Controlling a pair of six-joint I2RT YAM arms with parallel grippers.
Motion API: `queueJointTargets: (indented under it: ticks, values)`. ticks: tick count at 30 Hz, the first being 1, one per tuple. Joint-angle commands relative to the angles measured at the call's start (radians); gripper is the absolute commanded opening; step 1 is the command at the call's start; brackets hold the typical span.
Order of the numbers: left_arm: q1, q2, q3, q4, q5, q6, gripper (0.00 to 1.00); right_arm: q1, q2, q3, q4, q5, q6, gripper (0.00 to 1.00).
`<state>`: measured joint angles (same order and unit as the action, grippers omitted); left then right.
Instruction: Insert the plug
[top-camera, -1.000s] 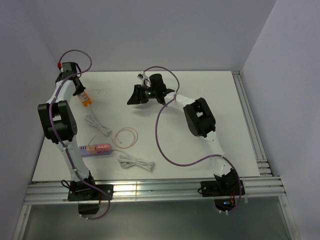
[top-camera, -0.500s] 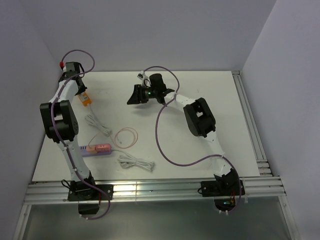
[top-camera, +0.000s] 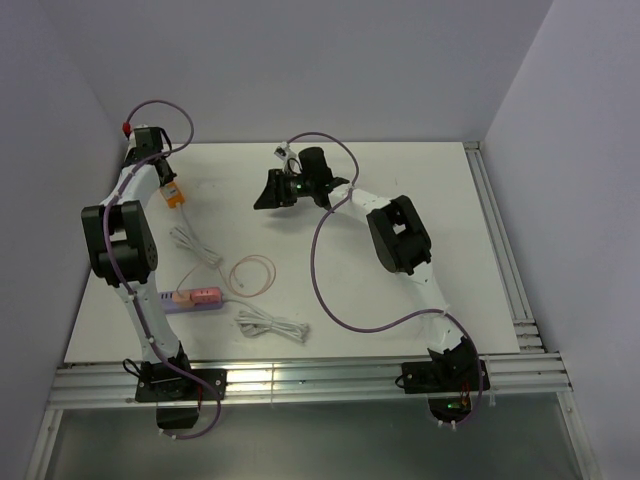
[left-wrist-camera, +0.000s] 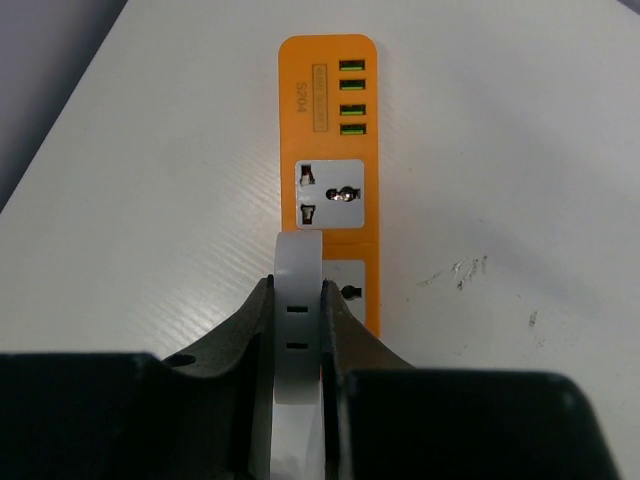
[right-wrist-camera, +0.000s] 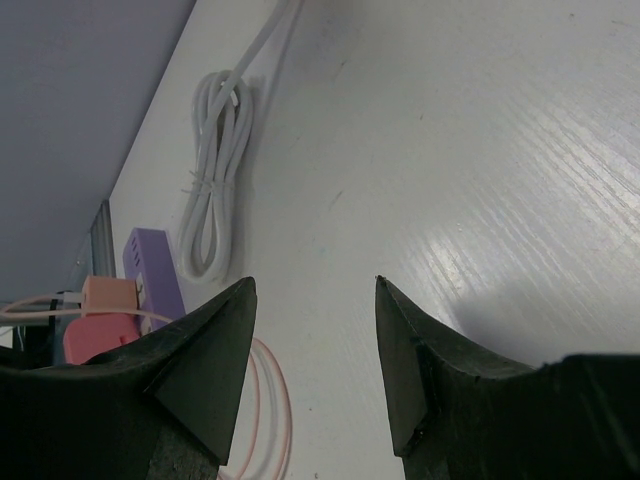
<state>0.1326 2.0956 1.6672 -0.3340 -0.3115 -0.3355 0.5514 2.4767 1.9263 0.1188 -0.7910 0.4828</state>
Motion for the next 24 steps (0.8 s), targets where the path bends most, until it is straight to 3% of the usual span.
queueJointTargets:
  ticks: [1, 12, 16, 19, 21, 24]
  values:
    - [-0.008, 0.093, -0.047, -0.053, 0.129, 0.016, 0.0, -0.007, 0.008, 0.023, 0.028, -0.011, 0.004, 0.58]
    - [0.028, 0.146, 0.045, -0.149, 0.189, 0.039, 0.0, 0.002, 0.031, 0.098, -0.065, -0.004, -0.048, 0.58]
    - [0.029, 0.155, 0.057, -0.178, 0.193, 0.027, 0.0, 0.073, 0.079, 0.275, -0.266, 0.119, -0.173, 0.59]
    - [0.029, 0.169, 0.08, -0.207, 0.189, 0.02, 0.0, 0.146, 0.093, 0.343, -0.285, 0.177, -0.155, 0.67]
    - [0.029, 0.161, 0.075, -0.211, 0.187, 0.016, 0.0, 0.191, 0.058, 0.303, -0.222, 0.205, -0.156, 0.81]
    - [0.027, 0.146, 0.068, -0.204, 0.187, 0.018, 0.0, 0.24, 0.066, 0.344, -0.241, 0.243, -0.182, 0.86]
